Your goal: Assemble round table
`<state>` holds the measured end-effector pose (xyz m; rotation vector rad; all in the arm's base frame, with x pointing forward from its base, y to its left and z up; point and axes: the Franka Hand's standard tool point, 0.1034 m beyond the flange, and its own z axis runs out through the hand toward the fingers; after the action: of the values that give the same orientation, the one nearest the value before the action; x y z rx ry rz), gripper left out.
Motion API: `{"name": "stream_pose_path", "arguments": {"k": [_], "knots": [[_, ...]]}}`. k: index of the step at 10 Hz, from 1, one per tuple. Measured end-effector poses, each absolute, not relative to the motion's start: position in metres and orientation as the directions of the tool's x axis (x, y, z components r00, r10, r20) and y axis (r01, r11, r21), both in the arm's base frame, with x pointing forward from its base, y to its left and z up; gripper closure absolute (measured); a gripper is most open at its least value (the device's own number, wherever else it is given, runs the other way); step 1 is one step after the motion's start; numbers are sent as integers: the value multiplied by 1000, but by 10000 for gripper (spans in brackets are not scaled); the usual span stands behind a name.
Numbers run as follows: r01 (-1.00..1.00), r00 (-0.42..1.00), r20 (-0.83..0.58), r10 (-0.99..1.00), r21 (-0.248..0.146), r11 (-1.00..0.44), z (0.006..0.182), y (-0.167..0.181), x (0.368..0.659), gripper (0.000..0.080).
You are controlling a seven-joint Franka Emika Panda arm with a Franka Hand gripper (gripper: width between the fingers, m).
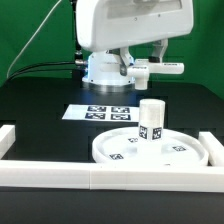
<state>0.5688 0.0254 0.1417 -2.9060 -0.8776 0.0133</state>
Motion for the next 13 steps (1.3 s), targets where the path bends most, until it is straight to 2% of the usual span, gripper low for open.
{"name": "stream_pose_path", "arguments": {"k": [13], "knots": [[559, 825, -7, 565, -126, -819, 113, 35, 557, 351]]}}
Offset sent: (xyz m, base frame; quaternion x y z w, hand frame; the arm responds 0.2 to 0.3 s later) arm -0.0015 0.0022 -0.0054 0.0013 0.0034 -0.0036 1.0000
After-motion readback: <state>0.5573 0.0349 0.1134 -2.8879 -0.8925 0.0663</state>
